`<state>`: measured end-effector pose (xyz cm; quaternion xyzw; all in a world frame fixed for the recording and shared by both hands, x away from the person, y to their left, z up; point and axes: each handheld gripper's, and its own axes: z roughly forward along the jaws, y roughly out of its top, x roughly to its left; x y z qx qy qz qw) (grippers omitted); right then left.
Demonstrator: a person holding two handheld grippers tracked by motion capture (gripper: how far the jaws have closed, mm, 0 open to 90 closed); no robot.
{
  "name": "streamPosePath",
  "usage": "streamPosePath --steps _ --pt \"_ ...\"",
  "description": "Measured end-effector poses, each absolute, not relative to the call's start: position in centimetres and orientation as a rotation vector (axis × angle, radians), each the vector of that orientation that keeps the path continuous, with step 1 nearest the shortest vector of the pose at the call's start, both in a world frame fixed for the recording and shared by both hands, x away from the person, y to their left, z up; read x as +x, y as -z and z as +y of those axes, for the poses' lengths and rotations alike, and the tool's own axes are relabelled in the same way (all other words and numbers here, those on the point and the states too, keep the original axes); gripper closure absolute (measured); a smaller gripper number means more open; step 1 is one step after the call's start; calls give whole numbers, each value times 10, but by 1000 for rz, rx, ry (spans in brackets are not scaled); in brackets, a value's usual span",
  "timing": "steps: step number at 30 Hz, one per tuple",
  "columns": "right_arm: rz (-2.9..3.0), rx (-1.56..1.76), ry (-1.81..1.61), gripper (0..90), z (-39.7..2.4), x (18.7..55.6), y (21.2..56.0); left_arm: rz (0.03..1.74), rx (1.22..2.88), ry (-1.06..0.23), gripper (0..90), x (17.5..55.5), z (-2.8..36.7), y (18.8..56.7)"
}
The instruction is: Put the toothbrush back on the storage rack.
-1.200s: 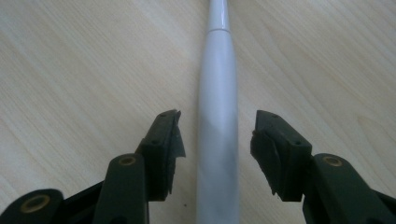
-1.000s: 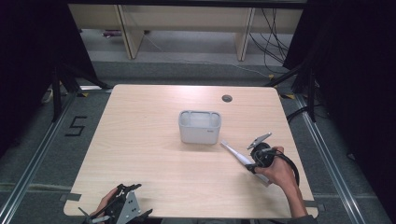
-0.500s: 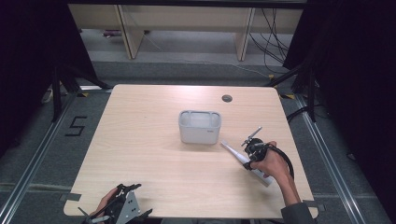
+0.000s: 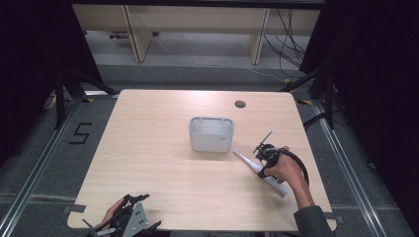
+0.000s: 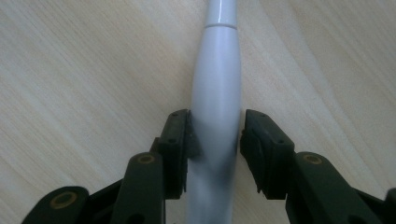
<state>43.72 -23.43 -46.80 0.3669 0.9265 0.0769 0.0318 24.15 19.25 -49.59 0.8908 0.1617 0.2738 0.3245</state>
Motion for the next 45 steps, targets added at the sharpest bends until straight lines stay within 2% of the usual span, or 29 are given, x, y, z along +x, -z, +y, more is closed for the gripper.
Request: streamPosePath --steps 13,14,16,26,34,42,45 --pt "2930 1128 -123 655 -229 452 472 422 2335 -714 152 241 192 496" --pt "2921 1207 -88 656 -225 451 471 422 2331 -711 152 241 192 497" --pt "2942 1092 -62 663 -228 456 473 421 2344 -709 152 241 192 496" --pt "2925 1181 83 667 -217 456 471 418 2333 -713 152 241 192 496" --pt "2933 1134 47 669 -222 457 473 412 2349 -709 152 241 193 495" --pt "2866 1239 -55 670 -232 452 466 421 2335 -717 152 241 193 496" --pt "2865 1142 -116 671 -237 453 463 421 2331 -712 152 241 192 496"
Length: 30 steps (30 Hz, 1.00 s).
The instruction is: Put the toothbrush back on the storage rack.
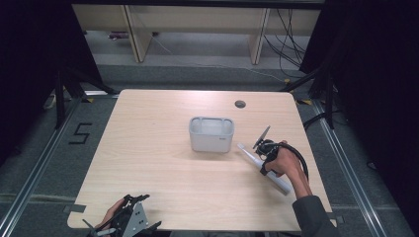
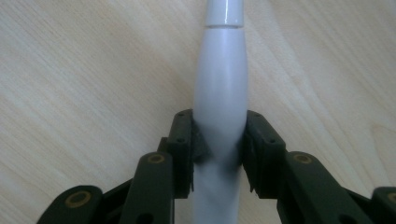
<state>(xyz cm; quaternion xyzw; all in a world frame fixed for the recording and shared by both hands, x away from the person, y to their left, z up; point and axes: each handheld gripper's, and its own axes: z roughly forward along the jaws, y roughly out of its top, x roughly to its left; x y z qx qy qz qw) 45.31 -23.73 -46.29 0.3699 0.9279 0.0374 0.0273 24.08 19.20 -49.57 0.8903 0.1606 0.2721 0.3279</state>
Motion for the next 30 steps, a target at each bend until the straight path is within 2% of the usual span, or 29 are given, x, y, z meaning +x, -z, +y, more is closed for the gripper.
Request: streamPosePath --steps 2,13,22,30 --pt "2839 1265 -133 671 -236 448 457 418 2333 -717 152 241 192 495" --pt "2794 1204 -244 671 -247 448 440 435 2312 -719 152 241 192 497" --pt "2641 1254 -497 672 -257 446 411 436 2321 -746 152 242 192 497" --pt "2514 1257 -684 671 -258 443 403 425 2344 -731 152 242 193 496"
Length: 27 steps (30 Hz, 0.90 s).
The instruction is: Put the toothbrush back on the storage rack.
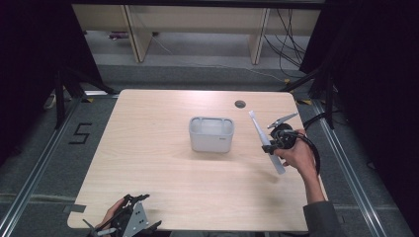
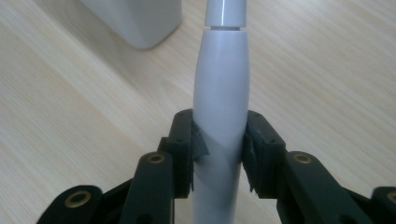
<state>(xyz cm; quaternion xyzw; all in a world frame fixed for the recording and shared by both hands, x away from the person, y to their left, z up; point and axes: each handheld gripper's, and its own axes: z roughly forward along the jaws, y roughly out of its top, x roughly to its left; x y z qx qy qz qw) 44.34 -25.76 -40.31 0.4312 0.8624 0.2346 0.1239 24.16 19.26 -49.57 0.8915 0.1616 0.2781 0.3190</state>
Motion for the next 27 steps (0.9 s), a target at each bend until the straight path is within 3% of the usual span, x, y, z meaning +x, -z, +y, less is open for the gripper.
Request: streamPosePath --steps 27 --pt "2264 1206 -1015 671 -246 451 379 417 2346 -718 152 242 194 495"
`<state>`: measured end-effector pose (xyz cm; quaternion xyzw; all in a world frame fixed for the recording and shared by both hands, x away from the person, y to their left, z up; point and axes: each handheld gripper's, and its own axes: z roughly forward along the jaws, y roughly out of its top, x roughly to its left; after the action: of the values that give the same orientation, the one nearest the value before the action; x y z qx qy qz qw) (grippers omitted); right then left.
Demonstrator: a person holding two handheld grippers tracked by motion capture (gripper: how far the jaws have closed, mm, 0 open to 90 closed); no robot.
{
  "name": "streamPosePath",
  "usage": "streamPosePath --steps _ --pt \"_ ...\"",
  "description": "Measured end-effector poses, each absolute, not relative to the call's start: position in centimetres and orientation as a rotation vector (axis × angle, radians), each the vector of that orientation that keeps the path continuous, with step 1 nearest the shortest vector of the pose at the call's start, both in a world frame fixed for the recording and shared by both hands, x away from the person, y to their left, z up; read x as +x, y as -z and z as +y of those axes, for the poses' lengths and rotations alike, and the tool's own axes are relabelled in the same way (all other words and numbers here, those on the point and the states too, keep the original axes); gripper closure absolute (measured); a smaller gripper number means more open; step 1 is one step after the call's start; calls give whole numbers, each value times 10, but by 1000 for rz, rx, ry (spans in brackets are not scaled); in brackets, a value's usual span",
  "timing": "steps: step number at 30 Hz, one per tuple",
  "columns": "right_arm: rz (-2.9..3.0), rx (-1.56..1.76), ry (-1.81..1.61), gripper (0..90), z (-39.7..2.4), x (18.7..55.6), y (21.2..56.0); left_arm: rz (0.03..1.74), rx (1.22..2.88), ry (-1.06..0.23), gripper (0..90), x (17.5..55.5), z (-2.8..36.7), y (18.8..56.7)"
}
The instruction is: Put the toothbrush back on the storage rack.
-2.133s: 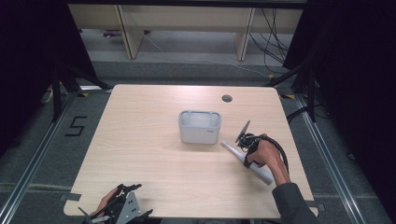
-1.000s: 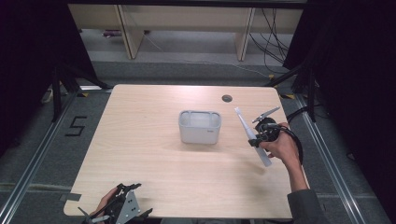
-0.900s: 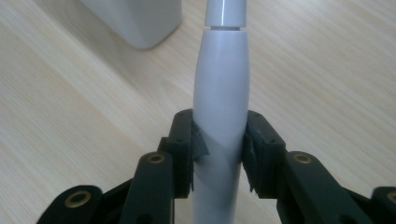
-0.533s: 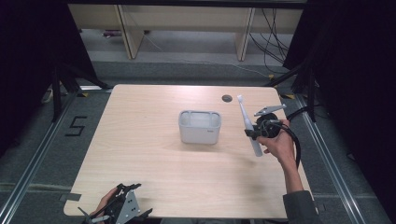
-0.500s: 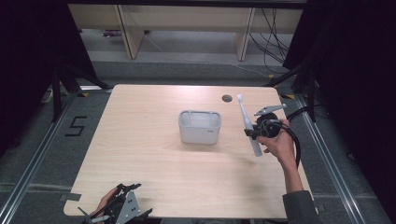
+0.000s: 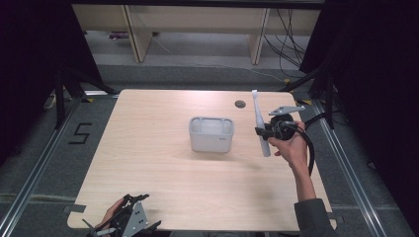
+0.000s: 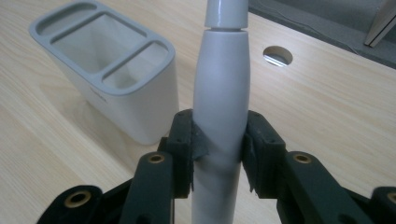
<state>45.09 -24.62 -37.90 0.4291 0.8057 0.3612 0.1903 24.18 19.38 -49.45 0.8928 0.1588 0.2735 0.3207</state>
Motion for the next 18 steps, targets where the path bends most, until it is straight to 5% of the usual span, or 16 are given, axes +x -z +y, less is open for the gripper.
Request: streamPosePath --steps 18 --pt "2209 1120 -1147 671 -224 458 355 421 2358 -713 152 242 194 494"
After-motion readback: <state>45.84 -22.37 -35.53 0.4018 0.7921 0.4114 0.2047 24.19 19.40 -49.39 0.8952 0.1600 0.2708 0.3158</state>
